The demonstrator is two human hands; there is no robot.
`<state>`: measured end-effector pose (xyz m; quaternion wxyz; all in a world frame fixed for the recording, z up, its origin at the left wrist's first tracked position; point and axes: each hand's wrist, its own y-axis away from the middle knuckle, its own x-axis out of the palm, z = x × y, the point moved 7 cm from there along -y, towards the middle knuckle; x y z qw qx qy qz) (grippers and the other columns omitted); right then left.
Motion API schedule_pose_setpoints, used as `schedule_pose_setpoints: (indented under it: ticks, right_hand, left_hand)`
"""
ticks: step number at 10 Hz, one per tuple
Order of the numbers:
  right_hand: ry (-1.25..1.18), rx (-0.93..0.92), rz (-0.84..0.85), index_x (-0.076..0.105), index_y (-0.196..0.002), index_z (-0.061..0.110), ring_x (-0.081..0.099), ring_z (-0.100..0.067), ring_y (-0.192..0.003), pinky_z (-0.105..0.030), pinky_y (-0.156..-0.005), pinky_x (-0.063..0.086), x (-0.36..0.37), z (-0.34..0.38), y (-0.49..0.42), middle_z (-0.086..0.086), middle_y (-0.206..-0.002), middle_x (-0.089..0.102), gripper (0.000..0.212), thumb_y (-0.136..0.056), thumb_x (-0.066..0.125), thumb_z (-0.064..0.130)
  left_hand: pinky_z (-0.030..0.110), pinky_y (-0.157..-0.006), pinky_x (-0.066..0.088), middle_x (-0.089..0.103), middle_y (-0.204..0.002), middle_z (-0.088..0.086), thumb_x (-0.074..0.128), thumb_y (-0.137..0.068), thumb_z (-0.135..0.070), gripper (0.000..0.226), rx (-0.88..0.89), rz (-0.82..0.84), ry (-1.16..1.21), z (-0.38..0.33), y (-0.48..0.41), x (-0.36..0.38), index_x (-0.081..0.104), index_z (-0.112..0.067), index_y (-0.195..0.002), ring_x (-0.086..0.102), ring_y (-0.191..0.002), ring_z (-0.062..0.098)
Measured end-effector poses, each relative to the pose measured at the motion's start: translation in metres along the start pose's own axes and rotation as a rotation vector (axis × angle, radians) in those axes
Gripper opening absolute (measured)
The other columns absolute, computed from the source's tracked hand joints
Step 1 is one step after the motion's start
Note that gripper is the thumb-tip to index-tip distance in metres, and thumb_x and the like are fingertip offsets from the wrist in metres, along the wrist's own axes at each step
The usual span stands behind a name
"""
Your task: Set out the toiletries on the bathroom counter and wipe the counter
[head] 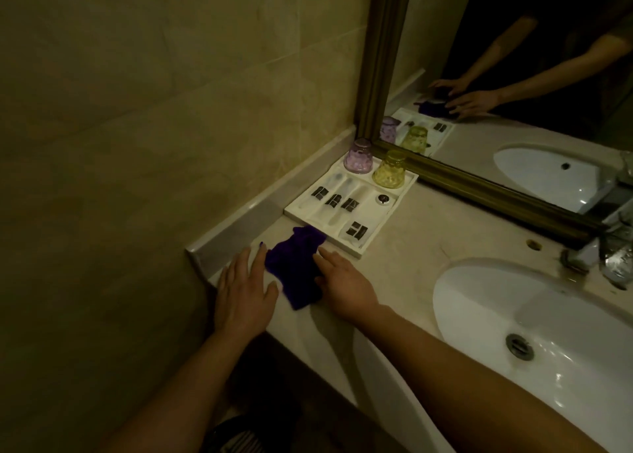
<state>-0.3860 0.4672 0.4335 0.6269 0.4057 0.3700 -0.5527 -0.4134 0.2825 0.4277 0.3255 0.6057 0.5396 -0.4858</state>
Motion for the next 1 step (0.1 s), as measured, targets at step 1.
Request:
schedule_pose_setpoints:
  ticks: [1]
  right_hand:
    - [-0.023,-0.089,-0.048,0.028,-0.153,0.021,0.022,-0.025,-0.148,-0.042,-0.119,0.026,-0.0214,0.0052,0.0150,-0.003,-0.162,0.023,0.057,-0.100,0.046,0.031]
  left_hand:
    - [0.049,-0.116,0.017,0.015,-0.160,0.012,0.052,-0.090,-0.046,0.082,-0.059,-0.077,-0.045,-0.0114,0.0149,-0.0232,-0.001,-0.035,-0.151,0.017,-0.146,0.031]
